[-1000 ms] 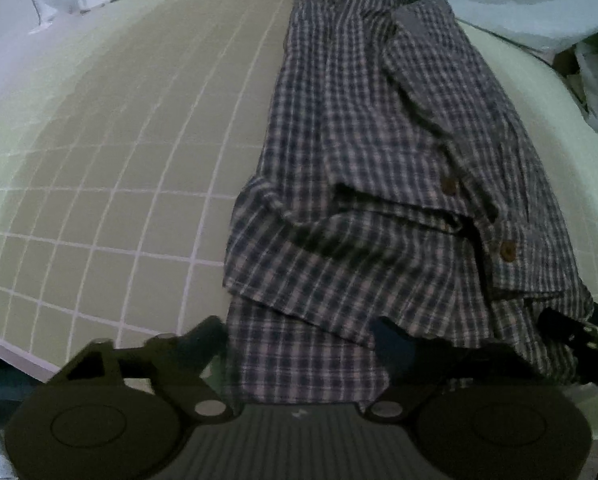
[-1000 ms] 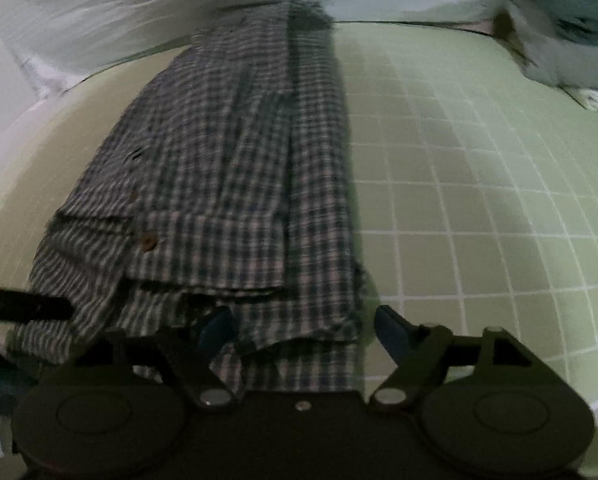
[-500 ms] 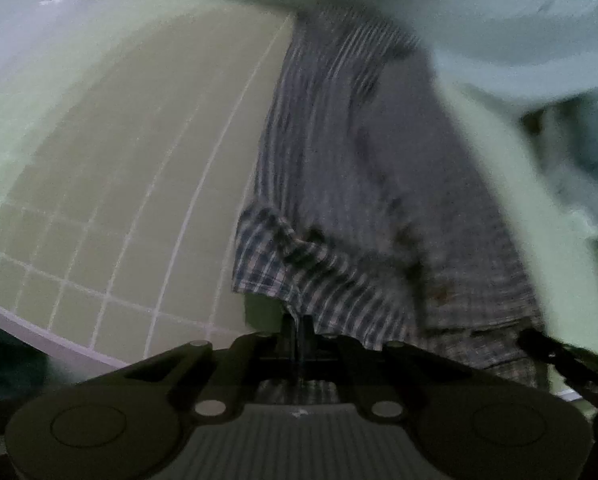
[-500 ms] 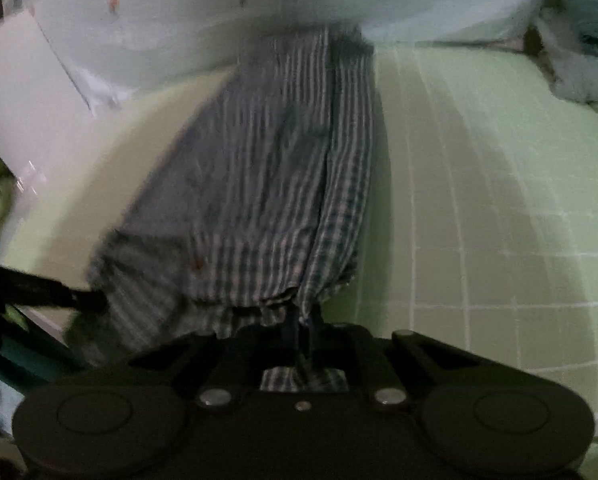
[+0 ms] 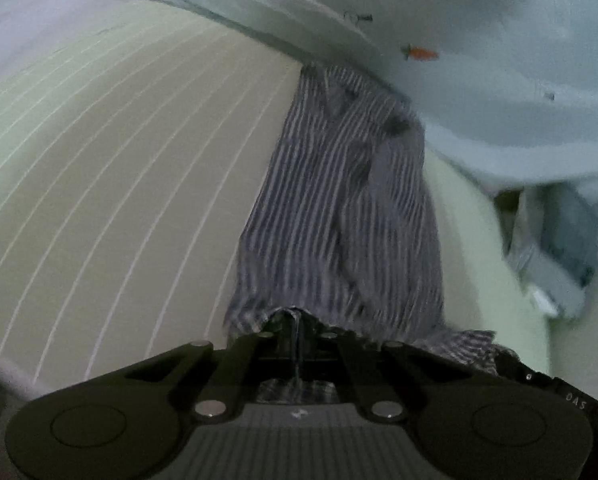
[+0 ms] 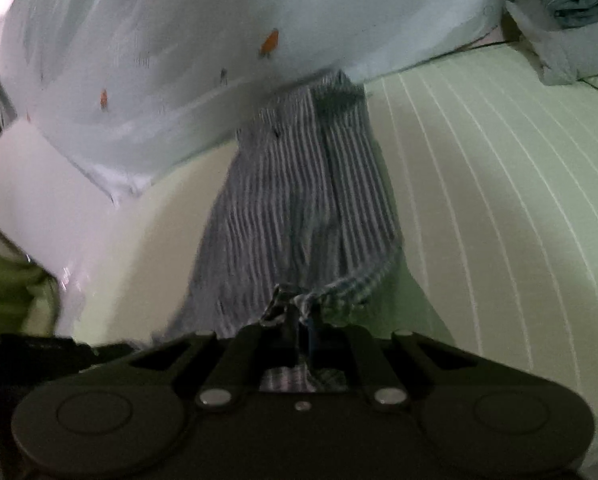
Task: Fold clothes
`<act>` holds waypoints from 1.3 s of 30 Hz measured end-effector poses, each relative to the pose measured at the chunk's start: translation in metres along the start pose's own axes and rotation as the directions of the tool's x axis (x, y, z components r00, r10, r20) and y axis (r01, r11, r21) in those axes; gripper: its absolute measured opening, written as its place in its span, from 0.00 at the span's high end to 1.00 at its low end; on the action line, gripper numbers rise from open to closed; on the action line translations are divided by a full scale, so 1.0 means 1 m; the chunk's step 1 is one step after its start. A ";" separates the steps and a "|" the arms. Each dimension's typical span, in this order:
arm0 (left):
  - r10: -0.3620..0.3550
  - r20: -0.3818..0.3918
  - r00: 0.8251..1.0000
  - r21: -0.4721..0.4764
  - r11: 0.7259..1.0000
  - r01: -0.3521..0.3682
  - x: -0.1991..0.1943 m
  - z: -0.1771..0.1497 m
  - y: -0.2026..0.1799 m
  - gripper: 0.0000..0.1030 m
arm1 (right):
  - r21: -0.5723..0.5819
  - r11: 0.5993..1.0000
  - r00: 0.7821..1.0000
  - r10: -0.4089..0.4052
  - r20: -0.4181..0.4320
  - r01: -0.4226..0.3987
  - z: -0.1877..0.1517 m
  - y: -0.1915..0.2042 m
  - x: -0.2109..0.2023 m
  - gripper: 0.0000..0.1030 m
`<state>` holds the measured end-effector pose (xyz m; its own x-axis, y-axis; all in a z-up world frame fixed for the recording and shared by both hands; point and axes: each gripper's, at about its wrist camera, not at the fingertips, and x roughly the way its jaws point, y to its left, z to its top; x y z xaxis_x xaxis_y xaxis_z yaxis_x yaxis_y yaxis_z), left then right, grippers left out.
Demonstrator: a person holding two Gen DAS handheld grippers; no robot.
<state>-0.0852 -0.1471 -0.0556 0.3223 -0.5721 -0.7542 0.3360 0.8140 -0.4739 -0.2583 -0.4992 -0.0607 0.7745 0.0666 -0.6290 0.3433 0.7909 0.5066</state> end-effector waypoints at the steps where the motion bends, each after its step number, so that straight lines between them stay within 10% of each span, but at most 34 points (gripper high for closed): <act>1: -0.018 0.012 1.000 -0.004 1.000 0.018 0.002 0.010 -0.002 1.00 | 0.018 1.000 1.000 0.007 0.011 -0.007 0.011 0.001 0.005 0.96; 10: -0.063 0.172 0.983 -0.026 0.997 0.068 0.061 0.160 -0.030 0.95 | 0.127 0.991 0.987 -0.071 0.148 0.052 0.137 0.003 0.090 0.93; 14: -0.036 0.207 0.978 -0.105 0.993 0.058 0.088 0.208 -0.021 0.47 | 0.150 0.983 0.969 -0.138 0.206 0.108 0.184 0.001 0.124 0.56; 21: 0.078 0.032 0.996 -0.108 0.991 -0.074 0.124 0.162 0.020 0.38 | 0.098 0.969 0.968 -0.237 0.089 0.228 0.142 -0.026 0.146 0.44; 29: -0.025 -0.116 0.993 -0.139 0.990 0.009 0.136 0.086 0.020 0.38 | 0.255 0.953 0.986 -0.162 -0.026 0.163 0.076 -0.048 0.155 0.38; 31: -0.044 -0.104 0.994 -0.111 0.993 0.032 0.140 0.082 0.013 0.44 | 0.272 0.952 0.990 -0.137 -0.032 0.141 0.067 -0.051 0.156 0.57; 33: -0.045 -0.118 0.992 -0.091 0.995 0.035 0.148 0.082 0.007 0.81 | 0.271 0.955 0.993 -0.111 -0.041 0.118 0.063 -0.051 0.155 0.94; 39: -0.036 -0.146 0.989 -0.051 0.998 0.029 0.132 0.066 0.002 0.91 | 0.207 0.973 0.994 -0.090 -0.059 0.100 0.044 -0.046 0.123 0.95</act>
<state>0.0162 -0.2278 -0.1263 0.1775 -0.5806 -0.7946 0.3001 0.8009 -0.5182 -0.1551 -0.5545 -0.1358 0.7081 0.0308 -0.7055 0.5220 0.6501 0.5523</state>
